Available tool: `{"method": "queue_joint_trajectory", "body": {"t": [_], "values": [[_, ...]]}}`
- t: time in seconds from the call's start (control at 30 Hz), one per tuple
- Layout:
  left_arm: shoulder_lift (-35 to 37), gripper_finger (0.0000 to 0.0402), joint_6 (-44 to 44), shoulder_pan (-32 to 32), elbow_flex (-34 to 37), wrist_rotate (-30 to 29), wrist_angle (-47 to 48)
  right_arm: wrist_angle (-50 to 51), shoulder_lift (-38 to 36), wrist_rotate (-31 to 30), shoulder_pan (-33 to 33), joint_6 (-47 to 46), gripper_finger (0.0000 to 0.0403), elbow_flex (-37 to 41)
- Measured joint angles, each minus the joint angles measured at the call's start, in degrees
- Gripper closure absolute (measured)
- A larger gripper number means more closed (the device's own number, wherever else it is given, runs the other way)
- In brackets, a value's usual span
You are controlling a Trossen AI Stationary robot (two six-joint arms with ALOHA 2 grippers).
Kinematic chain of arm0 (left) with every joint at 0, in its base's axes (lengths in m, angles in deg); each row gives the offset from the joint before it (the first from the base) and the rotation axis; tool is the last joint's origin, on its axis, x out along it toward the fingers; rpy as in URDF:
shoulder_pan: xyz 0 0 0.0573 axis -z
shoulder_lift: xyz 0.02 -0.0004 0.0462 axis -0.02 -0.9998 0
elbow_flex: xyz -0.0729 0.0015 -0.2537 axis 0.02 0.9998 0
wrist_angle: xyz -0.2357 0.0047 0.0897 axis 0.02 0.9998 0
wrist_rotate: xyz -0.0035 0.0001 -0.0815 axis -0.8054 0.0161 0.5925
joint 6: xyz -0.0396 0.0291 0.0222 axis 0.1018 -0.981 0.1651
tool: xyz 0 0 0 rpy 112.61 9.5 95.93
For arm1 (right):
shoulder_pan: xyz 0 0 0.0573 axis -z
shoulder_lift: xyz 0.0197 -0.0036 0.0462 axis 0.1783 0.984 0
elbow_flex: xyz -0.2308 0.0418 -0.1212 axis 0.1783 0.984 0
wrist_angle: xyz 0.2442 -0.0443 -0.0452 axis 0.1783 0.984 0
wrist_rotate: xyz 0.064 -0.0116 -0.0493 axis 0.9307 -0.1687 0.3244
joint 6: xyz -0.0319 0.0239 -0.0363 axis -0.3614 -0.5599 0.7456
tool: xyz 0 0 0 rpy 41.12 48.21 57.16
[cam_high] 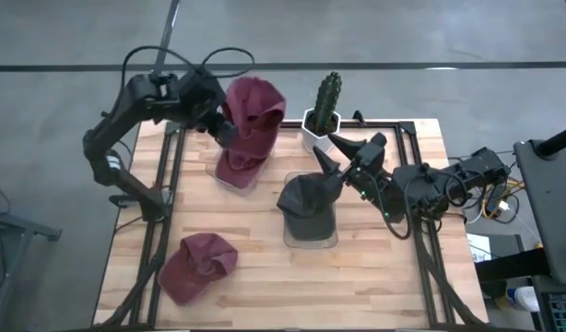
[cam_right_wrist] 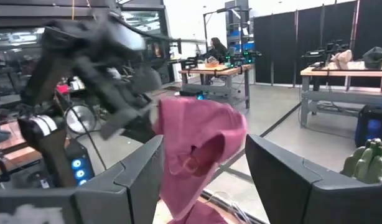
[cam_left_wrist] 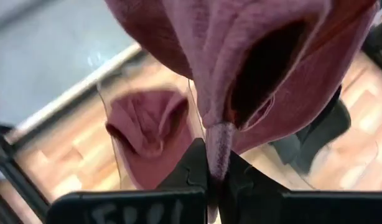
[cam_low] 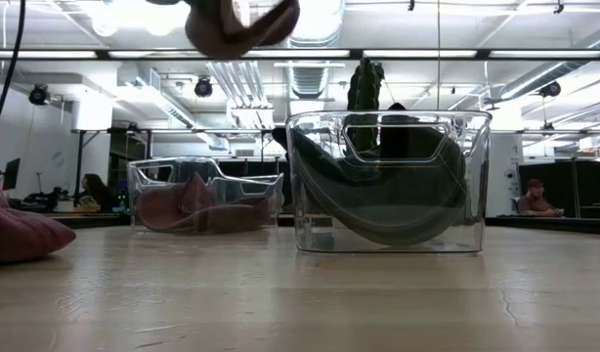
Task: Pick & Place hat
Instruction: Put the top red cap into the top transparent bin
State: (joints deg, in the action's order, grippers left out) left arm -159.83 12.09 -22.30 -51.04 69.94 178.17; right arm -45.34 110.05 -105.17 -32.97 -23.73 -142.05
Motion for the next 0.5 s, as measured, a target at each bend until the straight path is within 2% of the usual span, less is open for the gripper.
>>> {"method": "queue_joint_trajectory", "body": {"t": [0.33, 0.5], "values": [[-0.1, 0.0397, -10.9, -16.0, 16.1, 12.3, 0.1, 1.6, 0.3, 0.2, -0.3, -1.9, 0.0181, 0.4], [-0.1, 0.0397, -15.1, -20.9, 26.3, 13.8, -0.6, 1.6, 0.8, 0.2, -0.3, -2.1, 0.0182, 0.6]]}}
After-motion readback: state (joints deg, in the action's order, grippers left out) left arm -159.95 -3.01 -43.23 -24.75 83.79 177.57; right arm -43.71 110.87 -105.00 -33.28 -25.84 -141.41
